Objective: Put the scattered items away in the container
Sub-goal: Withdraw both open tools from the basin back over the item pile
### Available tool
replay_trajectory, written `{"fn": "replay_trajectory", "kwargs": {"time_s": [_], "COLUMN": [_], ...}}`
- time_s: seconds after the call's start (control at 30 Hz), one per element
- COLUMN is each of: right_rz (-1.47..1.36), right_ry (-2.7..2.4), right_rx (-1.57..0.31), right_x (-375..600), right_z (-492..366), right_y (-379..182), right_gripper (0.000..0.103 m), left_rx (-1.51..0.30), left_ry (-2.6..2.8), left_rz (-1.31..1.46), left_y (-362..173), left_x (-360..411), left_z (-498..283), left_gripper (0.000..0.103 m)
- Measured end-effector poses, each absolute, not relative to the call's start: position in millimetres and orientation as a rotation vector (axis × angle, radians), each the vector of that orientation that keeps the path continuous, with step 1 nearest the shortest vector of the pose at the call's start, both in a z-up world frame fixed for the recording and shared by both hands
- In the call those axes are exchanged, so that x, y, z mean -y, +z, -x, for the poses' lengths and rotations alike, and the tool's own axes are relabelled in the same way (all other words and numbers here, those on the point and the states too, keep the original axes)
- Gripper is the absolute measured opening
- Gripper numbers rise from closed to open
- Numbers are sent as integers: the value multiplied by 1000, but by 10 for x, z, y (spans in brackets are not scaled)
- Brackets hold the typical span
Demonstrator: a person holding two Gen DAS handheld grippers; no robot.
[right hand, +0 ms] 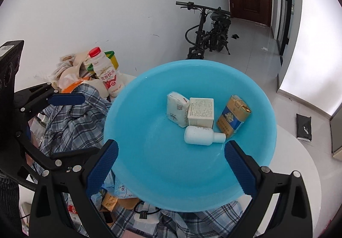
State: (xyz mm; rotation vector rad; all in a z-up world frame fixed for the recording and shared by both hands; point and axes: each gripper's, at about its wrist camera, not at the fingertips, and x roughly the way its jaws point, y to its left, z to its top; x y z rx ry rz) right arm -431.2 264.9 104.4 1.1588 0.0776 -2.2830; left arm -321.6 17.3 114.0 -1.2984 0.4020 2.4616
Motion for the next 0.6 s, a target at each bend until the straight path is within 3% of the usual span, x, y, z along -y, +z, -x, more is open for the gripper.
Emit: {"fn": "replay_trajectory", "kwargs": {"time_s": [0.3, 0.6], "right_rz": [-1058, -1004], "right_ry": [-2273, -2217], "right_rx": [-86, -54], "right_x": [-2796, -2922], "right_z": [3796, 3383], "right_y": [1245, 1253], "right_gripper": [99, 99], "left_rx": [-505, -483], "left_ry": [2368, 2314], "left_rz": [1276, 1186], "left_y": [1037, 1163], "left_x": [-306, -430], "left_z": [2679, 2084], "left_gripper": [90, 90]}}
